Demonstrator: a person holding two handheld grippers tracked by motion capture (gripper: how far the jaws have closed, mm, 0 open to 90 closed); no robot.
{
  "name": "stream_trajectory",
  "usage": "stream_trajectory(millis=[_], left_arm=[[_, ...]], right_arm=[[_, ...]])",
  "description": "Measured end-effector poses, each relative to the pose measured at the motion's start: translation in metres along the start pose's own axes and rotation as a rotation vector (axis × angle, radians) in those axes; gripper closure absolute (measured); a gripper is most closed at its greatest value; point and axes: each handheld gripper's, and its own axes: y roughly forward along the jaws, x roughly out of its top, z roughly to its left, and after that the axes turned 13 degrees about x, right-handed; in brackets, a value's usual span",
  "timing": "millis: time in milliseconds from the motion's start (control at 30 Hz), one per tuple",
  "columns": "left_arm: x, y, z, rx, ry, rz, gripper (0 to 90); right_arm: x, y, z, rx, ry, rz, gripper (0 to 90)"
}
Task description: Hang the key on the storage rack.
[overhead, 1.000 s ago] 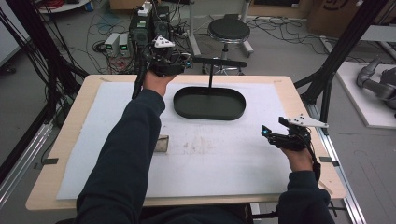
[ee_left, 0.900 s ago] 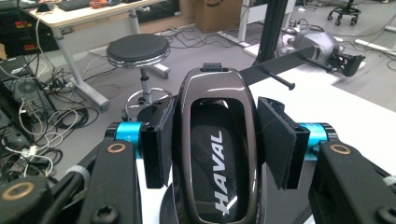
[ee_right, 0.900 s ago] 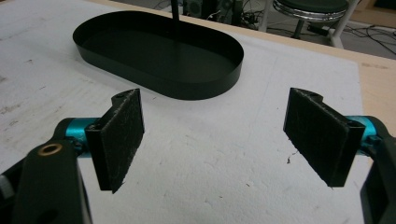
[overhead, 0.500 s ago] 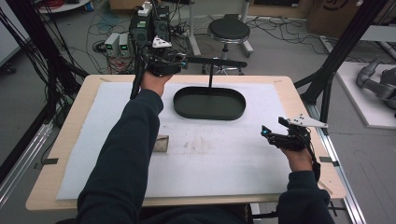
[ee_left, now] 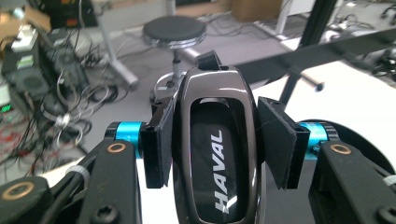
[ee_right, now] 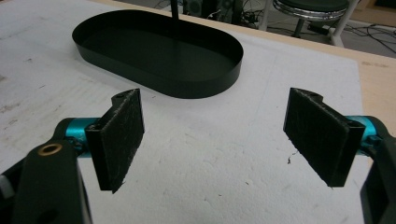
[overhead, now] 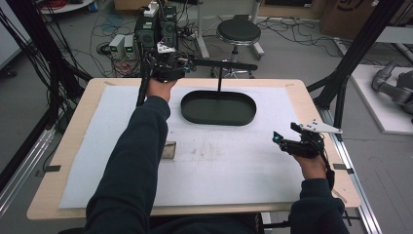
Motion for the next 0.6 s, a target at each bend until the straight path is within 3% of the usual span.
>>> stream_trajectory(millis=[333,600], left_arm=[[-0.04,0.016,0.001,0.004,-0.001,0.084,48.3],[-0.05,0.024,-0.009,0.009,0.031,0.117,48.2]], right_arm=[[-0.001,0.003,0.002,0.005,-0.013,0.018,20.7],[-0.002,0.003,0.002,0.006,-0.018,0.02,20.8]])
